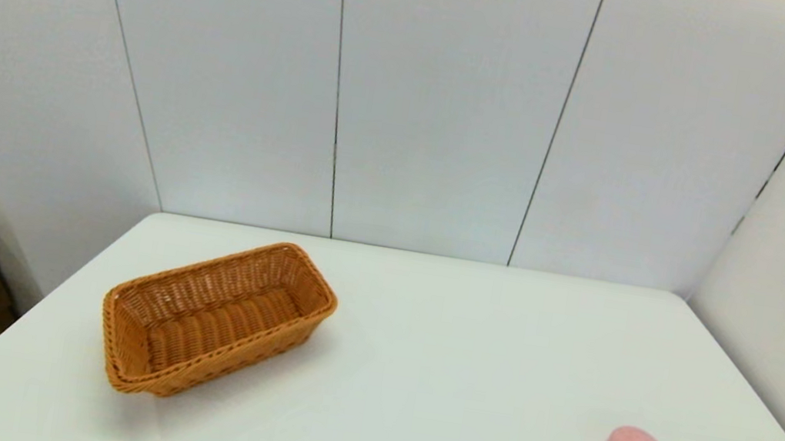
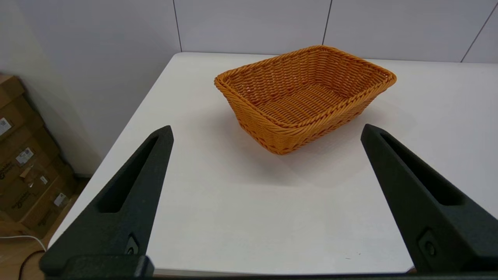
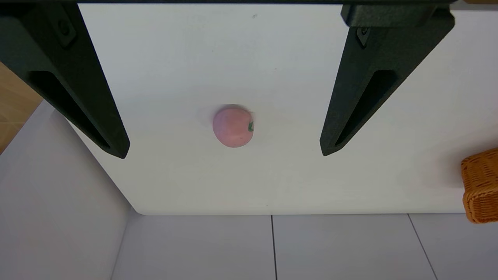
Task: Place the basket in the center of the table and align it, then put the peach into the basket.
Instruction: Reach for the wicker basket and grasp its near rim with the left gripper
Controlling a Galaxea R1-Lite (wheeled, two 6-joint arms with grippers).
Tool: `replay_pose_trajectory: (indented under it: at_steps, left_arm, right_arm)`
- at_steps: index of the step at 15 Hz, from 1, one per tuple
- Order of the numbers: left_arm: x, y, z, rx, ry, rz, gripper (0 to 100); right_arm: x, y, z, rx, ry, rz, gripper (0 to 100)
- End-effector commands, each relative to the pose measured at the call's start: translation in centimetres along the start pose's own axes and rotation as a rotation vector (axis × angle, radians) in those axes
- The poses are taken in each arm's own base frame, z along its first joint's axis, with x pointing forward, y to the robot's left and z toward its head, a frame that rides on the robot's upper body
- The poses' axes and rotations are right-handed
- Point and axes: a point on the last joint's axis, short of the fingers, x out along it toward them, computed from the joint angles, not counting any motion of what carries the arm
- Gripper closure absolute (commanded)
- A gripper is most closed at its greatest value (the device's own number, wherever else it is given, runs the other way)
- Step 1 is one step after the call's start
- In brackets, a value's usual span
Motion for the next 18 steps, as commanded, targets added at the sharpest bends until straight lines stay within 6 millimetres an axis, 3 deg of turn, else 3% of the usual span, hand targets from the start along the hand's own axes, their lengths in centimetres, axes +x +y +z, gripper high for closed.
replay_pose_trajectory:
  at_steps: [1,3,4,5,8,10,14,18]
  left_arm:
    - [-0.3,-0.1,1.7,-0.025,-0.021,0.006,0]
    - [0.6,-0.4,7.8,-0.204,0.03,-0.006,0]
    - [3.9,-0.7,10.8,-0.32,0.168,0.029,0]
    - [7.5,-0.9,11.6,-0.401,0.31,0.081,0]
    - [17.6,-1.2,9.9,-0.536,0.667,0.248,0]
    - [22.6,-1.3,8.1,-0.633,0.794,0.347,0]
    - [27.7,-1.1,2.9,-0.657,0.993,0.482,0]
    - [29.4,-0.5,0.9,-0.654,1.05,0.528,0]
  right_arm:
    - [0.0,0.0,0.0,-0.002,0.001,0.0,0]
    - [0.0,0.0,0.0,-0.005,0.001,0.0,0]
    - [0.0,0.0,0.0,-0.003,0.001,0.0,0]
    - [0.0,0.0,0.0,-0.002,0.001,0.0,0]
    - [0.0,0.0,0.0,-0.002,0.0,0.0,0]
    - [0.0,0.0,0.0,-0.002,0.001,0.0,0]
    - [0.0,0.0,0.0,0.0,0.001,0.0,0]
    - [0.0,0.0,0.0,0.0,0.001,0.0,0]
